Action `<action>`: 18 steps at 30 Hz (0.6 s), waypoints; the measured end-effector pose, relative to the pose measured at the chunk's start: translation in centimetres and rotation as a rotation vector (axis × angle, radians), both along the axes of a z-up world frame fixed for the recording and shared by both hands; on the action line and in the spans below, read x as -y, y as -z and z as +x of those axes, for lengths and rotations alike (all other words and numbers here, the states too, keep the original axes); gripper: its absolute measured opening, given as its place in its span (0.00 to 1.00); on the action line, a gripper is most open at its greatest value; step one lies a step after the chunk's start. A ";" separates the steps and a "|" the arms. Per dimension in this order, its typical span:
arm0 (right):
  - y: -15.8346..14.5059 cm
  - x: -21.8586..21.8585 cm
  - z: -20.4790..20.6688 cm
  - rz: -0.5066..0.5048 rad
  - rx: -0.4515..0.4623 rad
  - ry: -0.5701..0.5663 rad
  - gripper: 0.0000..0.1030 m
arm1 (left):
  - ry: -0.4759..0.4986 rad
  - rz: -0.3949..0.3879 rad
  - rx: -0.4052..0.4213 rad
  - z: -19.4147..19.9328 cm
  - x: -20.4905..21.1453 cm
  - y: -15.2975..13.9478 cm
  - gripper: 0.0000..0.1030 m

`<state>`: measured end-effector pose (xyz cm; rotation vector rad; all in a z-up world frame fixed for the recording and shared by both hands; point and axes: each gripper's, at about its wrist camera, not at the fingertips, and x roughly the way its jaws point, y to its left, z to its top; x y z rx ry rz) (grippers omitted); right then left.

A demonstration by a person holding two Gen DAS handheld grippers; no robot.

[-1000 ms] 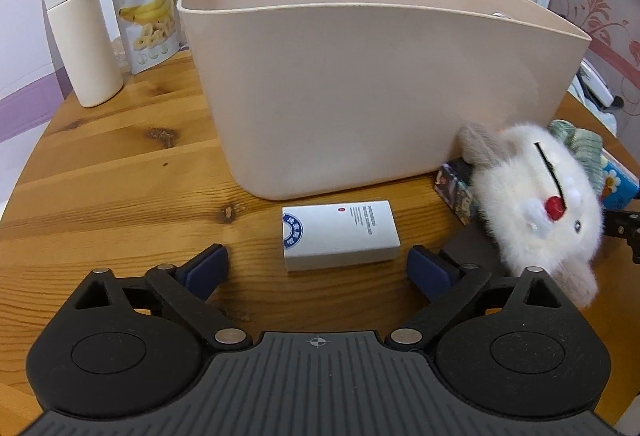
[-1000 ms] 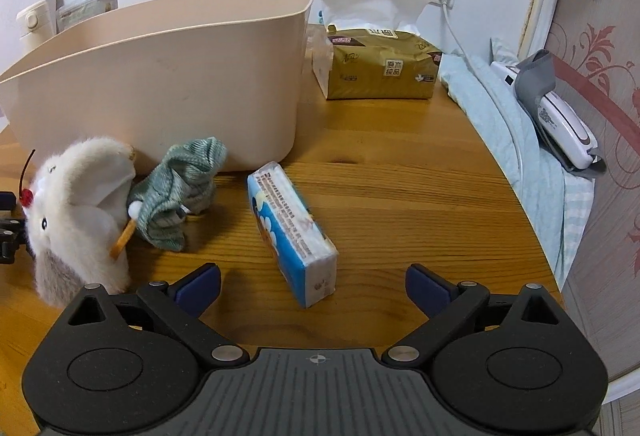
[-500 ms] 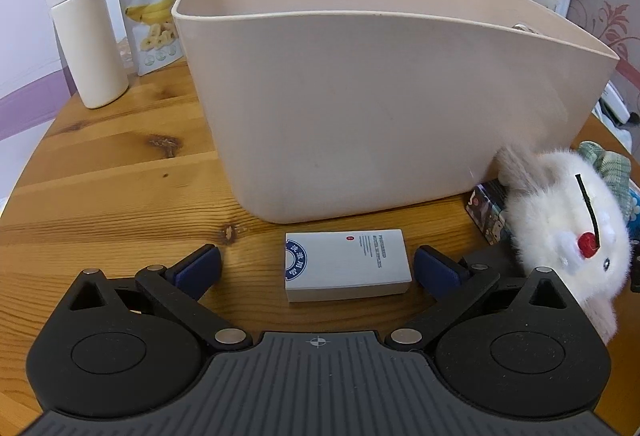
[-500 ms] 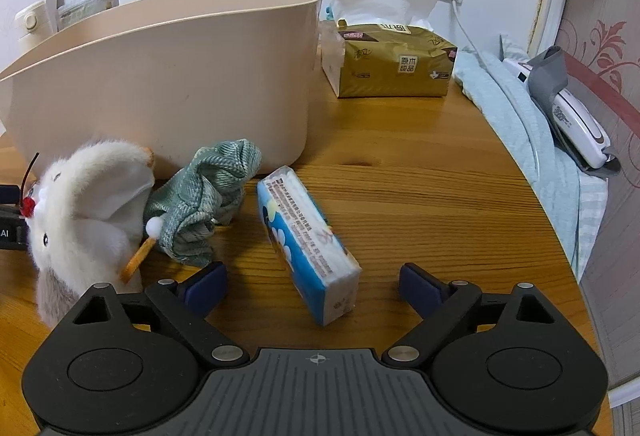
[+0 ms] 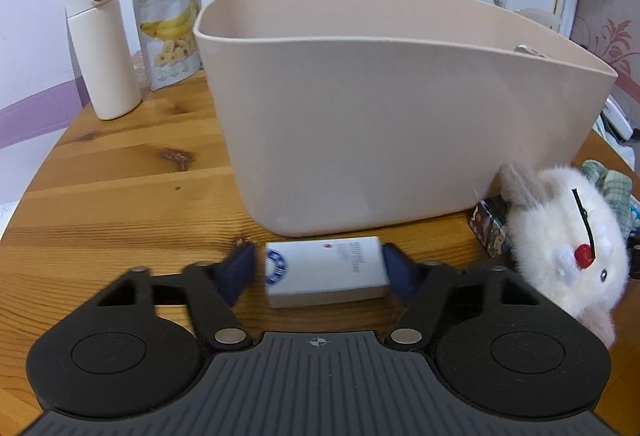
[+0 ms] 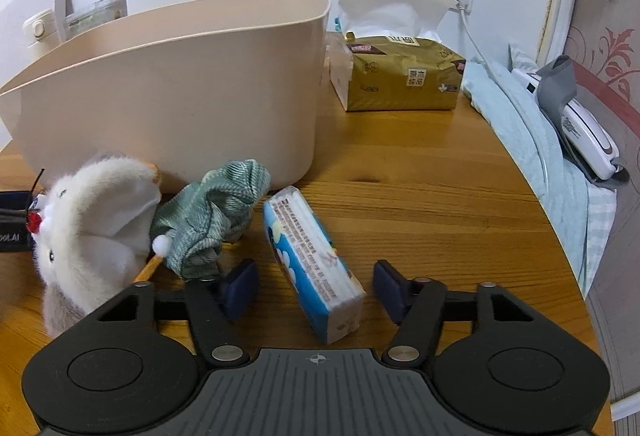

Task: Organize objects
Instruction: 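Grasp the white medicine box with the left tool while the right tool grasps the juice carton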

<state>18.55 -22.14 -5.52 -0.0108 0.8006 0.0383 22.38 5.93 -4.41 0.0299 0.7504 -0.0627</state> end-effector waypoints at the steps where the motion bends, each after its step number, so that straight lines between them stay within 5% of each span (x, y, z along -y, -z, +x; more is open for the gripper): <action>1: 0.0 -0.1 0.0 0.002 0.002 -0.005 0.49 | -0.003 -0.003 -0.002 0.0 -0.1 -0.1 0.59; 9: -0.4 -0.9 -0.4 0.006 -0.001 -0.042 0.20 | -0.004 -0.006 -0.004 -0.9 -0.6 -0.2 0.59; 18: -0.5 -0.8 -1.5 0.035 -0.005 -0.038 0.18 | -0.009 -0.020 -0.010 -2.4 -1.3 -0.5 0.59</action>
